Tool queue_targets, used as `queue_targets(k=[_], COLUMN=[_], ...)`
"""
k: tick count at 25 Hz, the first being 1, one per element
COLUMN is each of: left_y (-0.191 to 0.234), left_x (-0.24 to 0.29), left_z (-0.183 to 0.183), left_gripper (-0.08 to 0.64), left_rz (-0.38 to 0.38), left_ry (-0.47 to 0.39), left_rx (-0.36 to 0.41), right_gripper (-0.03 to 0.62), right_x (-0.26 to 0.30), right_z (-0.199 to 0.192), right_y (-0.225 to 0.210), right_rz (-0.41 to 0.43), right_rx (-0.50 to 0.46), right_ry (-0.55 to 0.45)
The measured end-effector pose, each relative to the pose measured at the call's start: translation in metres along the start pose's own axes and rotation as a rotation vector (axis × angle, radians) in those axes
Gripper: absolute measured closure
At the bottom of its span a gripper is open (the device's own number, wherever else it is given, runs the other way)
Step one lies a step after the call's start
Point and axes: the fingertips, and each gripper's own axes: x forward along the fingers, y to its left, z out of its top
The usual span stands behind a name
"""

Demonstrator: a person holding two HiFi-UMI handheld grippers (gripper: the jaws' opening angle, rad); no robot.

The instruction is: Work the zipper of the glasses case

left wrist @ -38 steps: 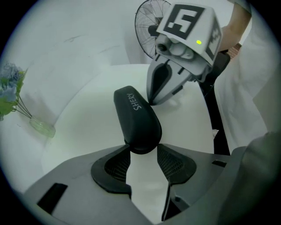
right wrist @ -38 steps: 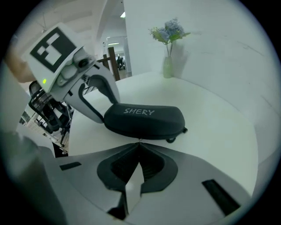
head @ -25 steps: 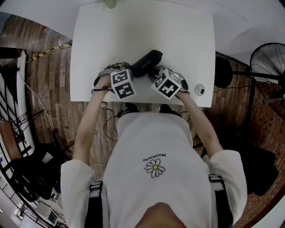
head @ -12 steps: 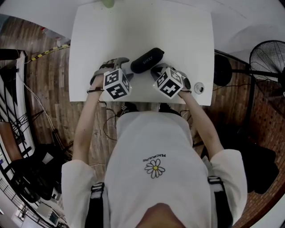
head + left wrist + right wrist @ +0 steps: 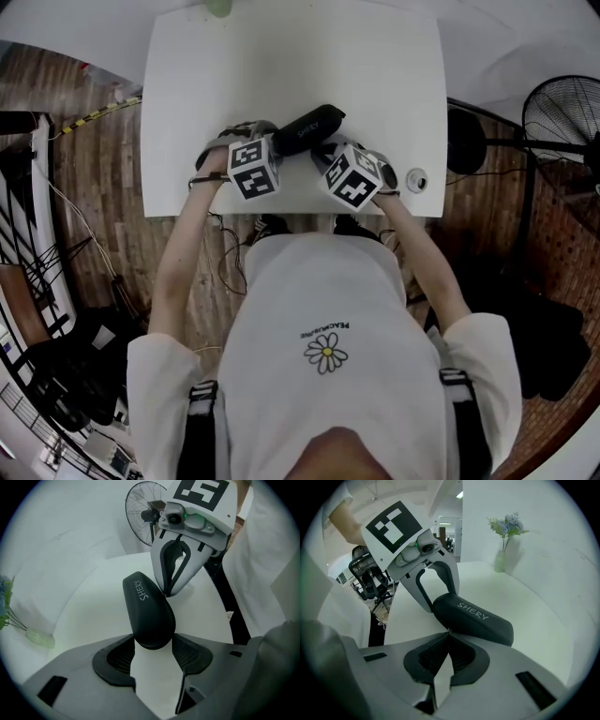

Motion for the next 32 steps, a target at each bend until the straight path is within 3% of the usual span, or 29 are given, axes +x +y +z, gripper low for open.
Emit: queue_targets(k=[5,11,18,22,25,27,29,31,32], left_y=[-0.005,-0.008,-0.027,-0.048,-0.063,-0.046,-0.008,0.031,0.044], left_x=[0.006,0.006,-0.005,-0.007,-0.013,-0.030,-0.053,-0.065,-0.064], left_z=[0.011,0.016,0.023,0.031,0.043,0.048,0.054,0.060,0.063], left_gripper=[0.304,0.304,0.374,0.442,0.449,0.456,0.496,0.541,0.543], left_rz=[0.032,0.056,0.075,0.035,0.010,0.077,0.198,0.298,0.311], left_ry=[-0.002,-0.030,-0.093,-0.108,-0.159,-0.192,-0.212,-0.207,-0.197], left_rx=[-0.041,-0.089,-0.109,-0.093,-0.060,-0.083,-0.099,-0.073,-0.049], right_gripper=[0.584,0.584,0.583,0.584,0.584,0.583,0.584,0.584,0.584], right_x=[0.007,0.010,0.005,-0.004,-0.008,-0.010,-0.012,-0.012,-0.012], right_z=[0.009,0.009,-0.027,-0.037,-0.038,-0.038,-0.039,-0.040,-0.040], right_y=[0.027,0.030,0.020,0.000,-0.015,-0.018,-0.019,-0.020,-0.020], right_rz=[0.086,0.083,-0.076,-0.165,-0.175,-0.176,-0.177,-0.179,-0.180], right_rx=[-0.049,0.002,-0.215,-0.186,-0.131,-0.153,-0.169,-0.168,-0.164], right_ry=[-0.009,-0.031,0.093,0.107,0.088,0.089,0.088,0.085,0.084])
